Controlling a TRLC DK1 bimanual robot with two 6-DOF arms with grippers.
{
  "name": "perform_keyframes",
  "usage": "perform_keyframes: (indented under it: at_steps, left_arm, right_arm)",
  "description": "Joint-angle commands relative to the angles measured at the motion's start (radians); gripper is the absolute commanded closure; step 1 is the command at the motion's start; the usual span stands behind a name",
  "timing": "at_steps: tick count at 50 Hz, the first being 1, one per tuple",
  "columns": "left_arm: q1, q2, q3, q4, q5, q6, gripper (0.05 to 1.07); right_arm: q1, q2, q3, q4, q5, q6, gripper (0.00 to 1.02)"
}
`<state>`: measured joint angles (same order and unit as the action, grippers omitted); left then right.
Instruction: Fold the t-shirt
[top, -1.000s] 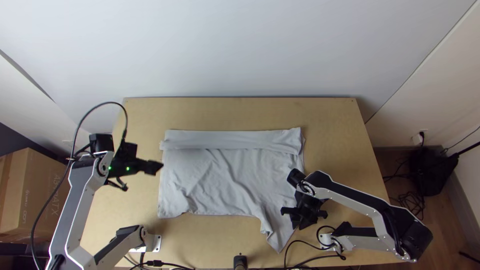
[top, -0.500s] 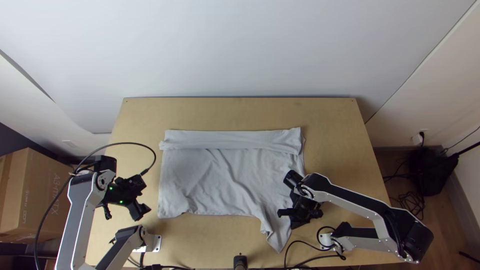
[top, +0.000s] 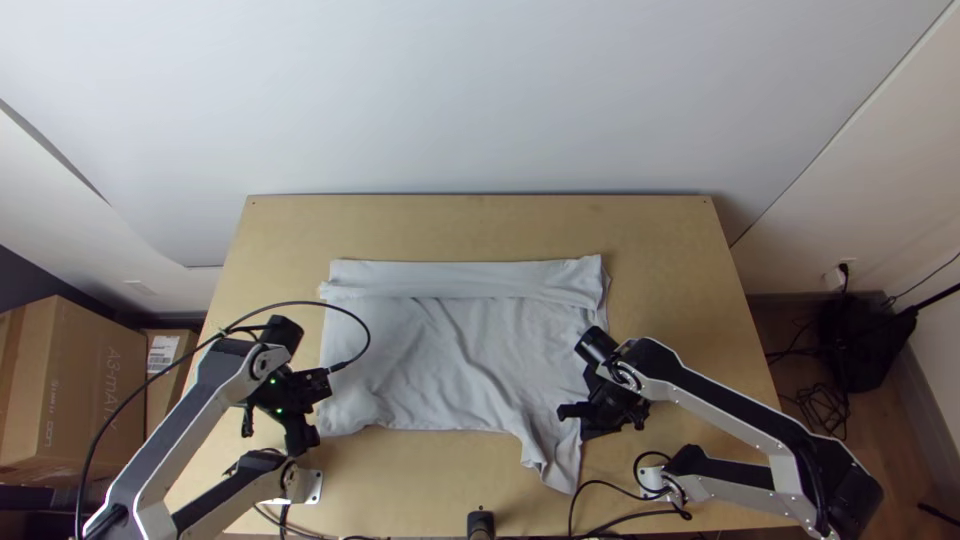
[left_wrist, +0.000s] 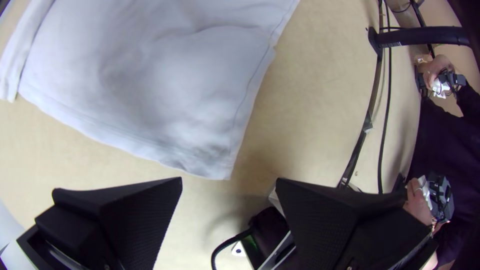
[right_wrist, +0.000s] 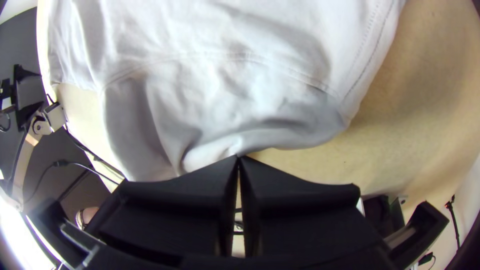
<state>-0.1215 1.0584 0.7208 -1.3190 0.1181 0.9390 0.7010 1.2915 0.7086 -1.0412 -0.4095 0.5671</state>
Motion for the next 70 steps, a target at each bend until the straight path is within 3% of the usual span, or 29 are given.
perform_keyframes:
  at_steps: [1,9,14,18,28,34,37,49,58,64,70]
  left_arm:
    - [-0.053,0.04,-0.054,0.029,-0.006,-0.085,0.17]
    - [-0.099,0.117,-0.1,0.096,-0.024,-0.164,0.18]
    - [-0.098,0.161,-0.1,0.133,-0.023,-0.183,0.32]
    - [-0.098,0.187,-0.103,0.156,-0.023,-0.193,0.35]
    - [-0.095,0.235,-0.115,0.205,-0.021,-0.193,0.72]
    - [-0.093,0.241,-0.13,0.222,-0.014,-0.193,0.87]
    - [-0.09,0.236,-0.133,0.236,-0.012,-0.195,1.05]
    - [-0.001,0.17,-0.072,0.187,-0.012,-0.14,1.05]
    - [0.132,0.135,0.023,0.122,-0.009,-0.045,1.05]
    - [0.22,0.133,0.063,0.089,-0.009,0.021,1.05]
    - [0.284,0.132,0.08,0.076,-0.009,0.076,1.05]
  right_arm:
    - [-0.011,-0.027,0.017,-0.022,0.006,-0.013,1.0]
    - [-0.021,-0.054,0.017,-0.023,0.006,-0.012,1.0]
    - [-0.023,-0.075,0.017,-0.029,0.006,-0.01,1.0]
    - [-0.023,-0.097,0.015,-0.036,0.005,-0.009,1.0]
    - [-0.041,-0.162,0.037,-0.062,0.005,-0.001,1.0]
    - [-0.074,-0.184,0.071,-0.089,0.006,-0.006,1.0]
    - [-0.098,-0.185,0.091,-0.105,0.006,-0.013,1.0]
    - [-0.187,-0.187,0.132,-0.143,0.006,-0.059,1.0]
    - [-0.35,-0.184,0.129,-0.189,0.017,-0.184,1.0]
    - [-0.452,-0.167,0.124,-0.217,0.063,-0.265,1.0]
    - [-0.46,-0.182,0.109,-0.229,0.123,-0.269,1.0]
